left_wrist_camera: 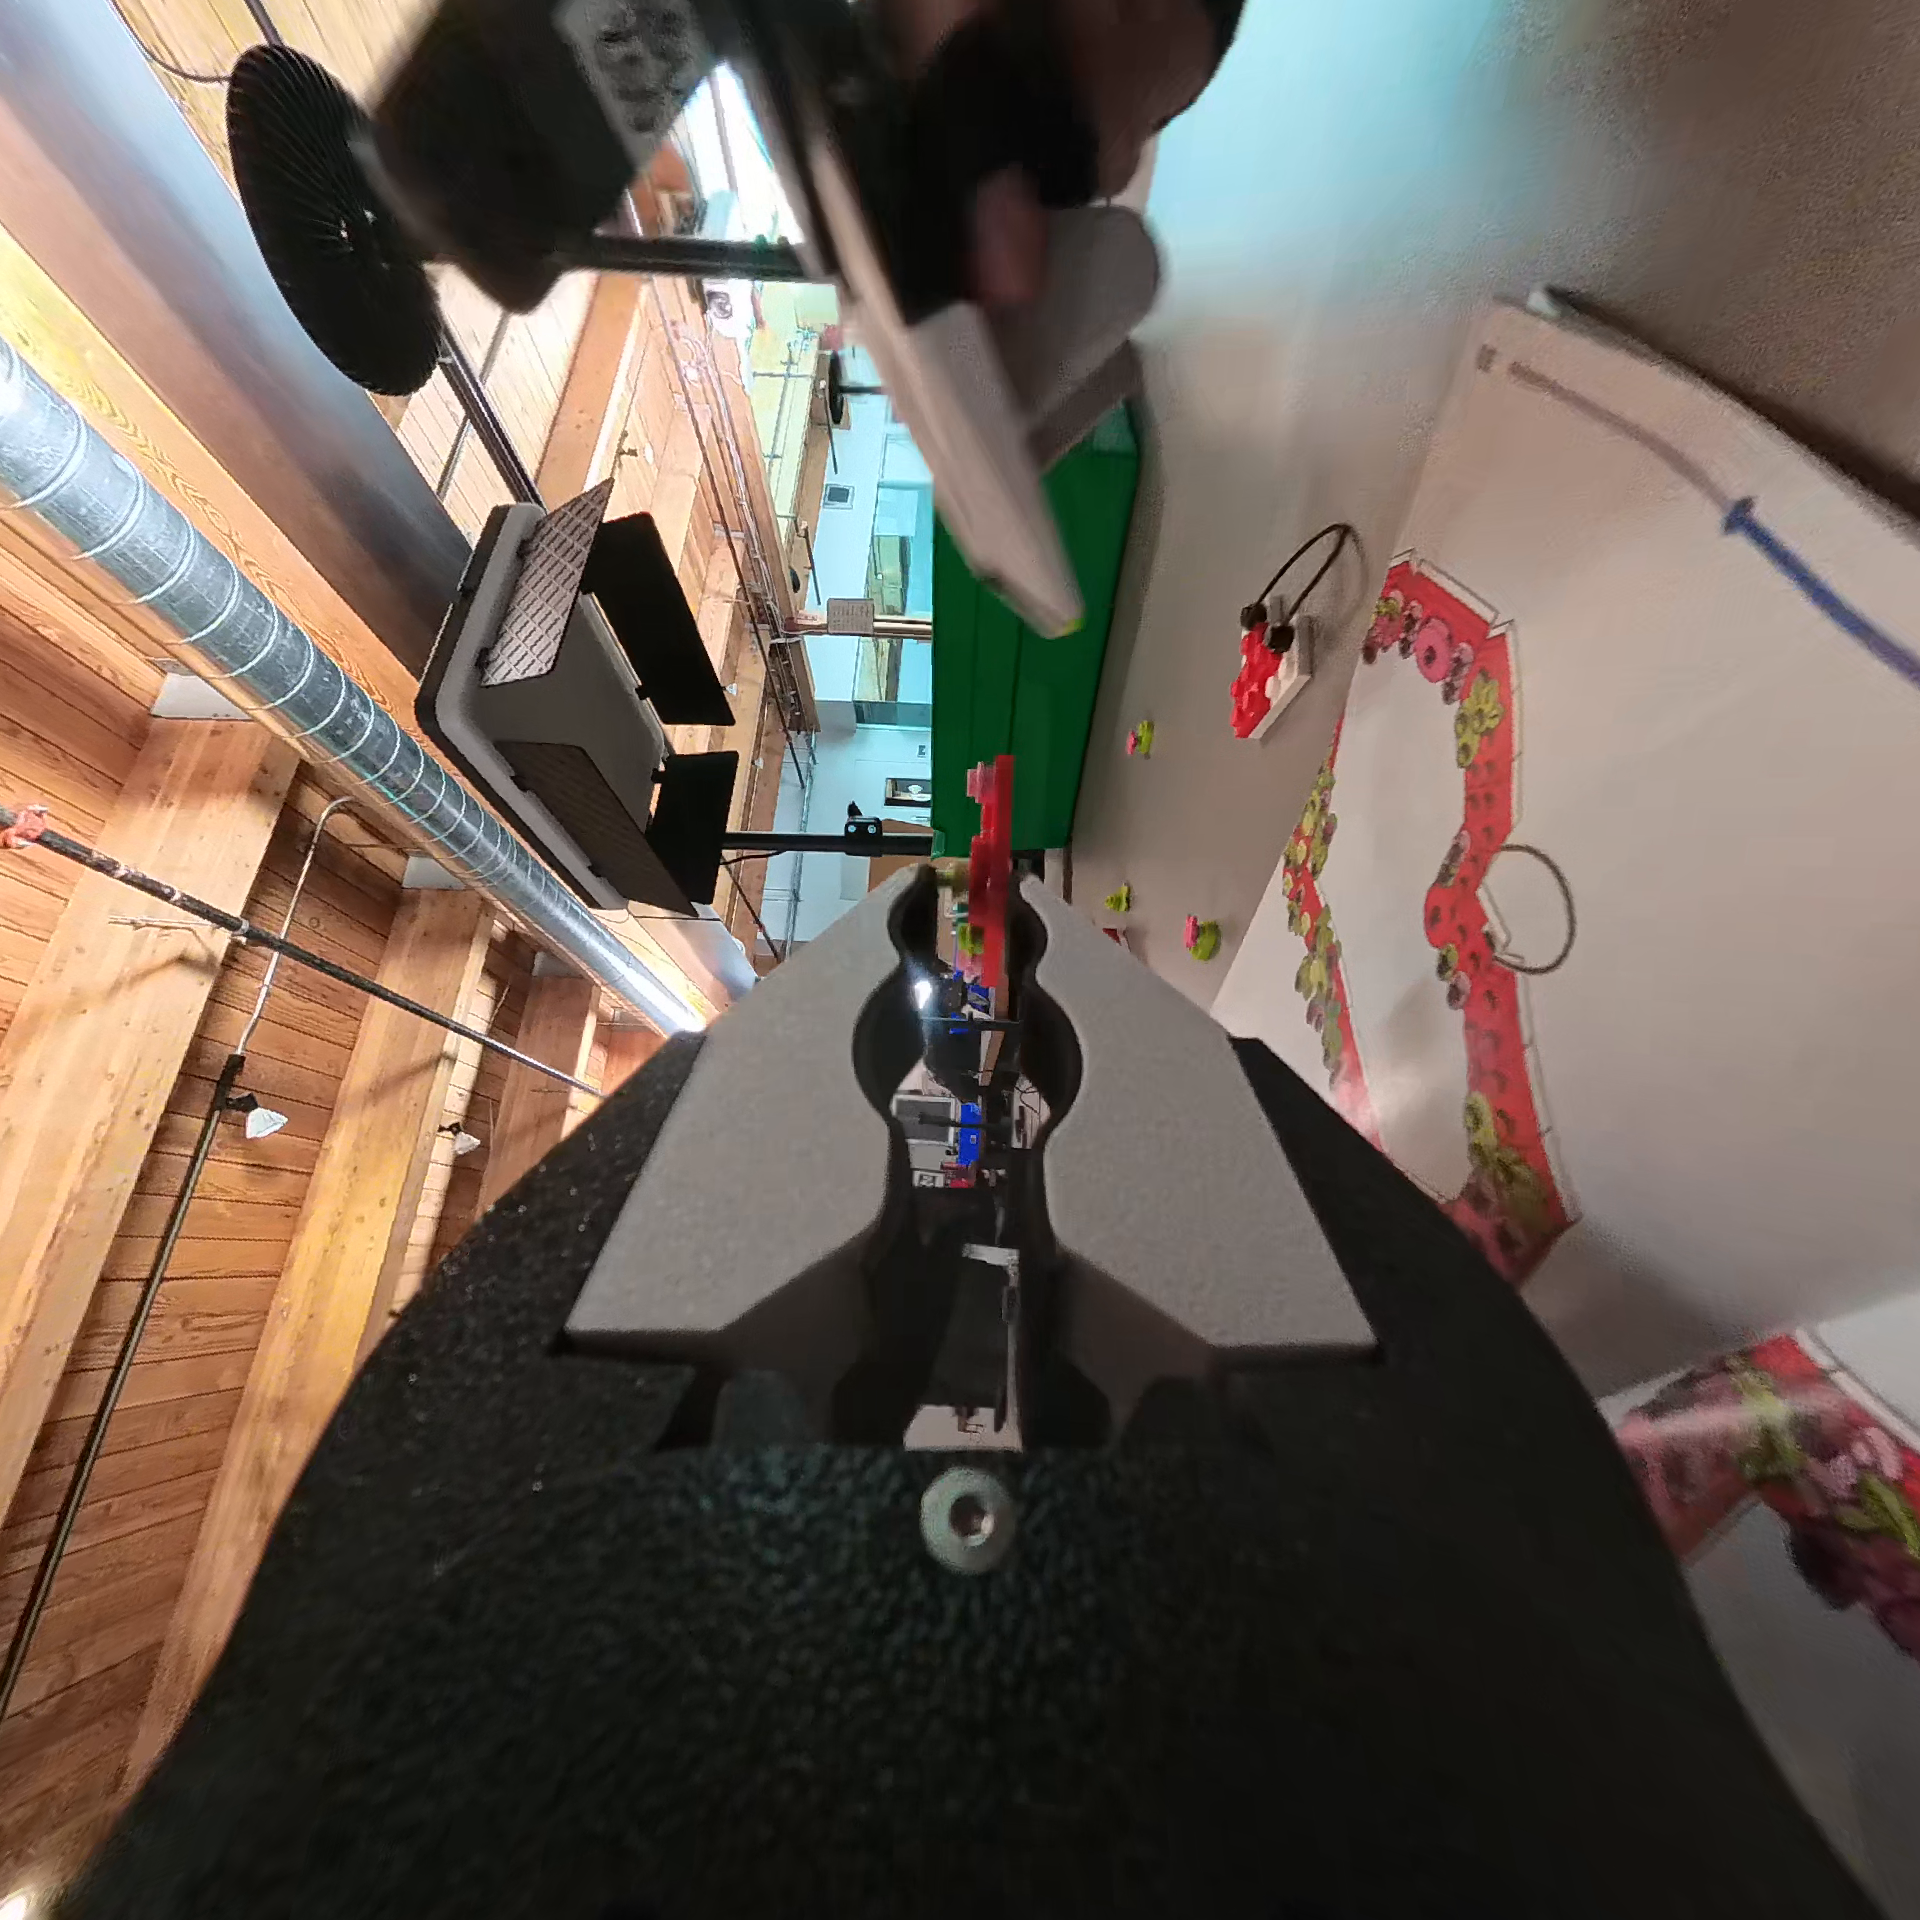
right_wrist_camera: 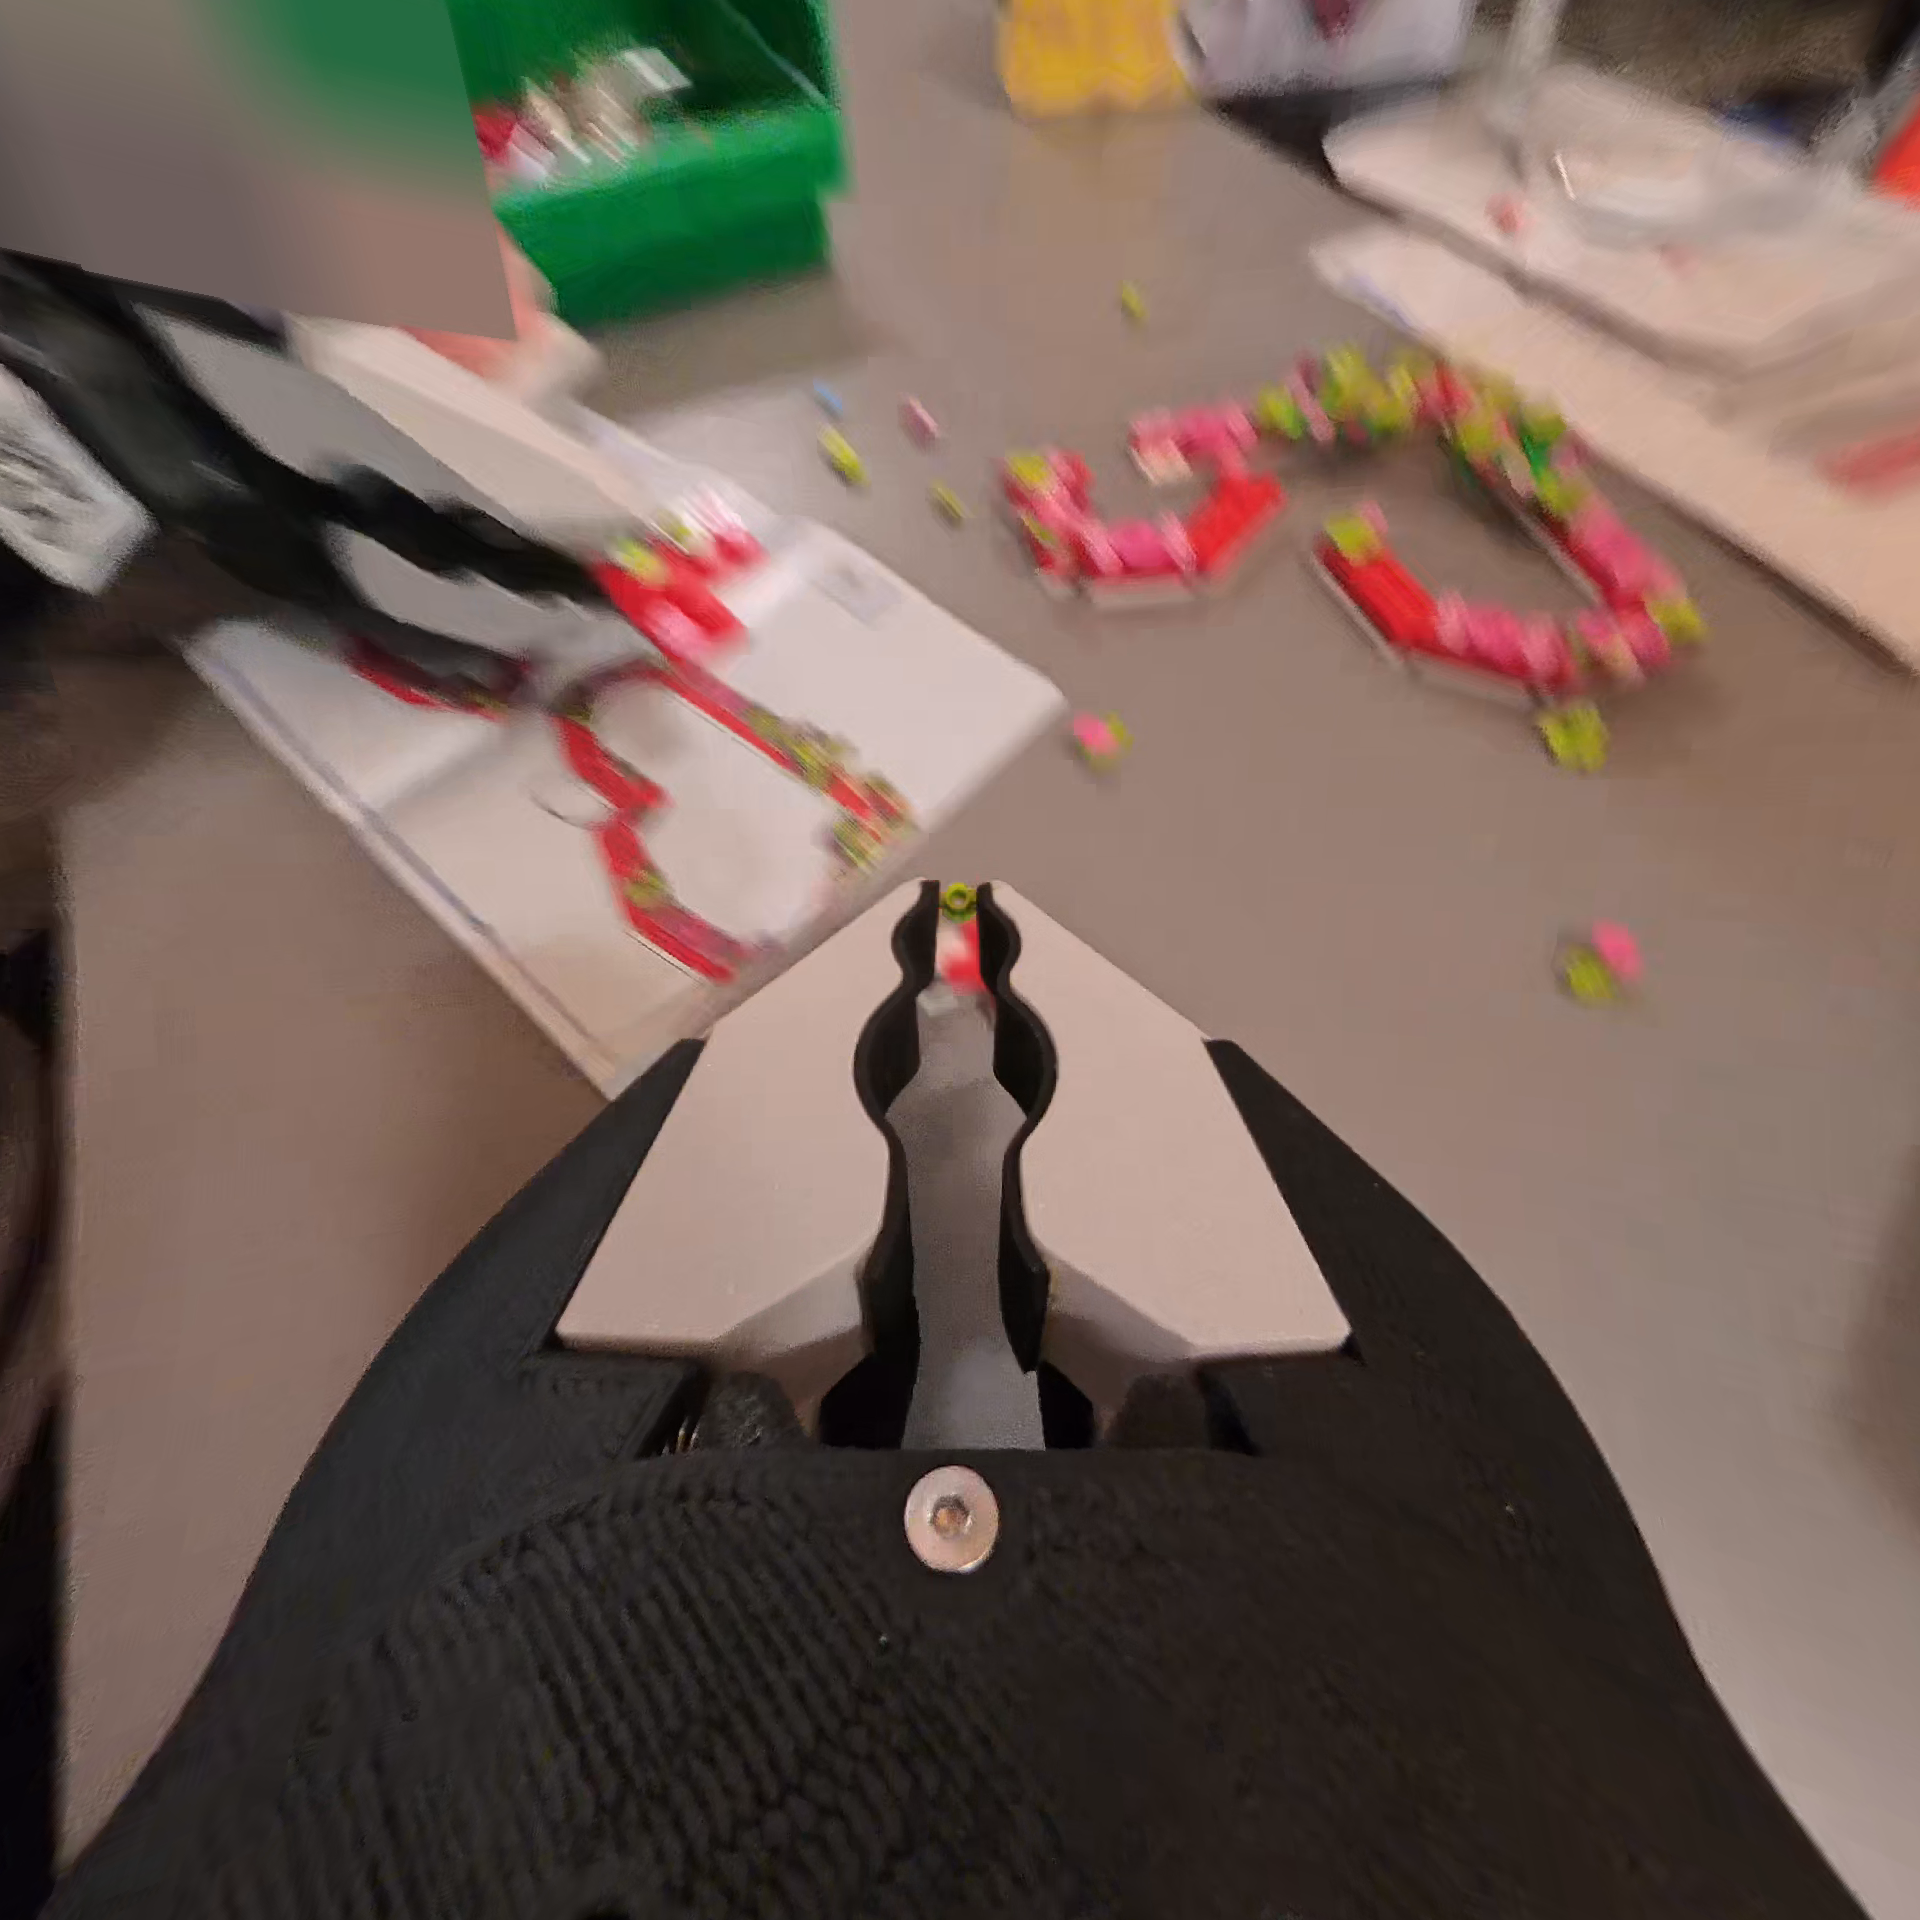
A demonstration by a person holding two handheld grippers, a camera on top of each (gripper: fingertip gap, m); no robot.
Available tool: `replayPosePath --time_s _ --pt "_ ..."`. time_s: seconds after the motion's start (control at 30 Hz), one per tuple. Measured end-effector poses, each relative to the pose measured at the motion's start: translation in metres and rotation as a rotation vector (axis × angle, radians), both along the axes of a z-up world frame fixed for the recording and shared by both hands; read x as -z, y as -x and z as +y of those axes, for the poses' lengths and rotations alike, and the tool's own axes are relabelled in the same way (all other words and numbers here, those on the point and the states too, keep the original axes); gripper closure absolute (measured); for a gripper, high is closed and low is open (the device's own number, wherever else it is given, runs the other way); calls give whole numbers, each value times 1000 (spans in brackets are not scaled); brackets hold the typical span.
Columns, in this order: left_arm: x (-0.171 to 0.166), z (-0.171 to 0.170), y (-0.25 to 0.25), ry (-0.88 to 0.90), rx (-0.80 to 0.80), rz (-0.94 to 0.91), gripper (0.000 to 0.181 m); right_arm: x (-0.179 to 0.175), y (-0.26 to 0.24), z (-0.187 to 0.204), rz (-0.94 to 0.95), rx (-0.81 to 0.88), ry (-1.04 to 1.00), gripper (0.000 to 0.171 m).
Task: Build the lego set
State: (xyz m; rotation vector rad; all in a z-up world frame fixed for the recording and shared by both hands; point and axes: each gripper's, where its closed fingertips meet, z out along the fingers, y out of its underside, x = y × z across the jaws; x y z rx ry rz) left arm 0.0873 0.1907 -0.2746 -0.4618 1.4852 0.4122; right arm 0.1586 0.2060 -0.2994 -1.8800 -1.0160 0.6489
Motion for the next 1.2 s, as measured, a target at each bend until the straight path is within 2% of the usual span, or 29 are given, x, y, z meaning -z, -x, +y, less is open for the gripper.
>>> replayPosePath --time_s 0.03,0.1,0.27,0.6,1.2 --pt "1 -1 -1 -7 4 8 171 -15 17 -9 37 -70 -40 166" --pt "3 -4 -3 -17 10 19 171 -33 44 -26 36 -185 -95 166" --pt "2 -5 -4 -22 16 15 171 -30 69 -36 -110 -275 -131 166" --pt "-1 -7 -4 -30 24 9 171 -23 71 -30 -190 -268 -123 166" --pt "1 -7 -5 -11 28 14 171 -22 74 -33 -201 -279 -132 160"
